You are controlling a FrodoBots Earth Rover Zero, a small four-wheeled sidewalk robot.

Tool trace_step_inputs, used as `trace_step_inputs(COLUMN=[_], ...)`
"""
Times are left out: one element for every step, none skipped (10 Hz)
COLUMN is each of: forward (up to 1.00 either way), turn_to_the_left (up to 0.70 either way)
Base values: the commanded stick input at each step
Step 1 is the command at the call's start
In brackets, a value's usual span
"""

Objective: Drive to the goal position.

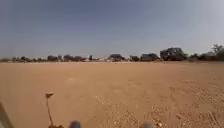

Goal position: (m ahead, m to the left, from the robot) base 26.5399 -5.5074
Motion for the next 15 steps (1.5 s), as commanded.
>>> trace_step_inputs(forward=[0.7,0.7,0.7,0.7,0.7,0.7,0.7,0.7,0.7,0.7,0.7,0.7,0.7,0.7,0.7], turn_to_the_left=[0.0,0.0,0.0,0.0,0.0,0.0,0.0,0.0,0.0,0.0,0.0,0.0,0.0,0.0,0.0])
